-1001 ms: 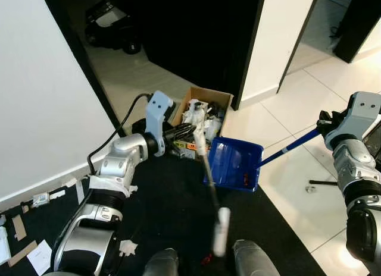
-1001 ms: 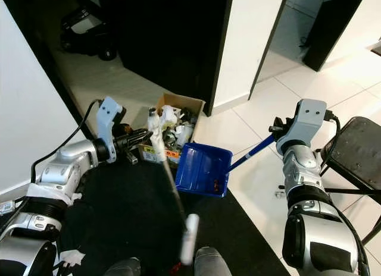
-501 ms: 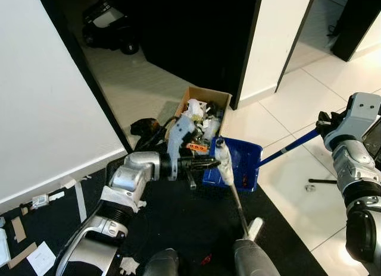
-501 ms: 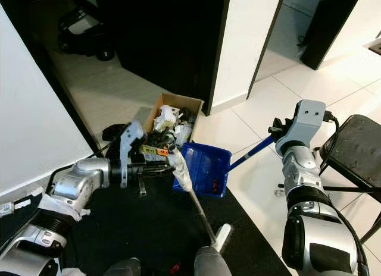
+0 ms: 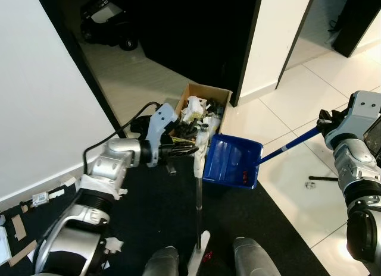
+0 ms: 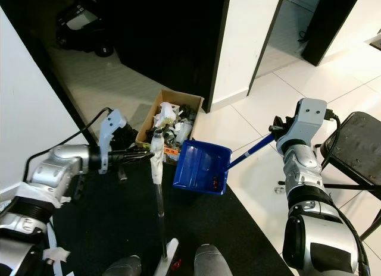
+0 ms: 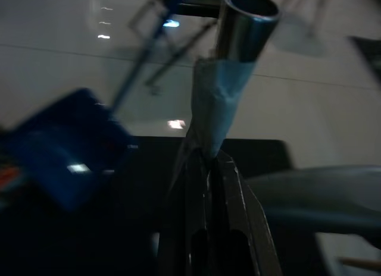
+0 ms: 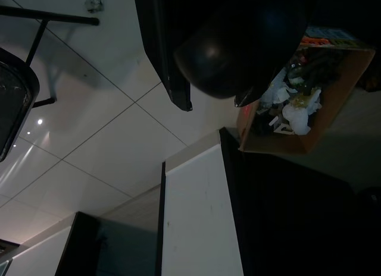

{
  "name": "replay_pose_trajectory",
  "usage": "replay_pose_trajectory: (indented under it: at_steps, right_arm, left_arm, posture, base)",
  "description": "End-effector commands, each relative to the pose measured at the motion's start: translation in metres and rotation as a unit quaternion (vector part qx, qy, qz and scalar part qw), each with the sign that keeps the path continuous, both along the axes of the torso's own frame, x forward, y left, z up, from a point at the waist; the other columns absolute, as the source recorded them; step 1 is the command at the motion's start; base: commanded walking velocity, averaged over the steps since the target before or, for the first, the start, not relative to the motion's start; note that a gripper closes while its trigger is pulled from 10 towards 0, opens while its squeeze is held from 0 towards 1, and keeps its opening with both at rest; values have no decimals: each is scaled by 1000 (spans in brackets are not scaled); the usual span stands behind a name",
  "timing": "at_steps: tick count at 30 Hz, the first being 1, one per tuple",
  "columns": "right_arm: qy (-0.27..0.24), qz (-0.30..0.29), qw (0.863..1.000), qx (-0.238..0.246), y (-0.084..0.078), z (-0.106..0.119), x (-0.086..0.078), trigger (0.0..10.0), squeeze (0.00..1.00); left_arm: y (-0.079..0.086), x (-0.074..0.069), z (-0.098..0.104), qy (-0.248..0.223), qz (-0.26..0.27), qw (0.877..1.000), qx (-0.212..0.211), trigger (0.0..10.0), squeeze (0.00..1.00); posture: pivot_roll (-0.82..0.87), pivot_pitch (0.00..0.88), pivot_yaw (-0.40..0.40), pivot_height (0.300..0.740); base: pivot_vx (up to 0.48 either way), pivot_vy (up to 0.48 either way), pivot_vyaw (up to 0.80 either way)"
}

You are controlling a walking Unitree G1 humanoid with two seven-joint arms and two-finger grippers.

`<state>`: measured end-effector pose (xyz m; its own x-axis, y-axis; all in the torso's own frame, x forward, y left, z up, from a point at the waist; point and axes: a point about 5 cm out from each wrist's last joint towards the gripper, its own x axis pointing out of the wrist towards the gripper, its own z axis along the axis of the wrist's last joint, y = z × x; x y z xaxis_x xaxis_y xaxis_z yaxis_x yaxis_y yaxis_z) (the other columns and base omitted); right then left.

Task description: Sweep floor

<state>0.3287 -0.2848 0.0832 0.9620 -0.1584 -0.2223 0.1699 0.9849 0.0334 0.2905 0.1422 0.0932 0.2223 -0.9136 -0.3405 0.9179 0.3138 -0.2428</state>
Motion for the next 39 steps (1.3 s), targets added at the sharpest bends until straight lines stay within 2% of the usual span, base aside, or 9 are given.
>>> replay_pose_trajectory:
  at_steps: [1,9,19,25,27,28,35,38,39]
  right_arm:
    - [110,27,994,-3,10,-39,-19,10000,0]
    - [113,30,993,-3,10,-40,-20,10000,0]
    - [115,29,993,-5,8,-41,-22,10000,0]
    - [116,30,993,-5,8,-41,-22,10000,0]
    - [116,30,993,-5,9,-42,-22,10000,0]
    - [116,30,993,-5,10,-42,-22,10000,0]
    - [116,30,993,-5,10,-42,-22,10000,0]
    - [115,31,993,-8,10,-42,-22,10000,0]
    - [115,31,993,-9,11,-43,-22,10000,0]
  left_arm:
    - [-14,-8,1,32,-16,998,-60,10000,0]
    - [-35,-19,-9,95,-19,987,-127,10000,0]
    - [-26,-27,-12,141,-52,982,-116,10000,0]
    - [-18,-38,-25,162,-75,982,-58,10000,0]
    - [-17,-39,-32,150,-71,985,-34,10000,0]
    - [-16,-35,-42,108,-44,993,-4,10000,0]
    - [-13,-21,-49,34,31,999,22,10000,0]
    - [-4,-8,-48,-49,90,992,66,10000,0]
    - [5,4,-44,-99,152,980,86,10000,0]
  posture:
    - [-2,48,23,740]
    - [-8,54,22,740]
    - [-12,52,22,740]
    - [-12,51,21,740]
    - [-11,51,21,740]
    - [-13,51,23,740]
    - [-15,53,23,740]
    - [-13,57,22,740]
    - [-14,58,22,740]
  base:
    - [0,0,0]
    - [0,0,0]
    - [0,0,0]
    - [0,0,0]
    - [0,0,0]
    - [0,0,0]
    - [0,0,0]
    - [0,0,0]
    - [0,0,0]
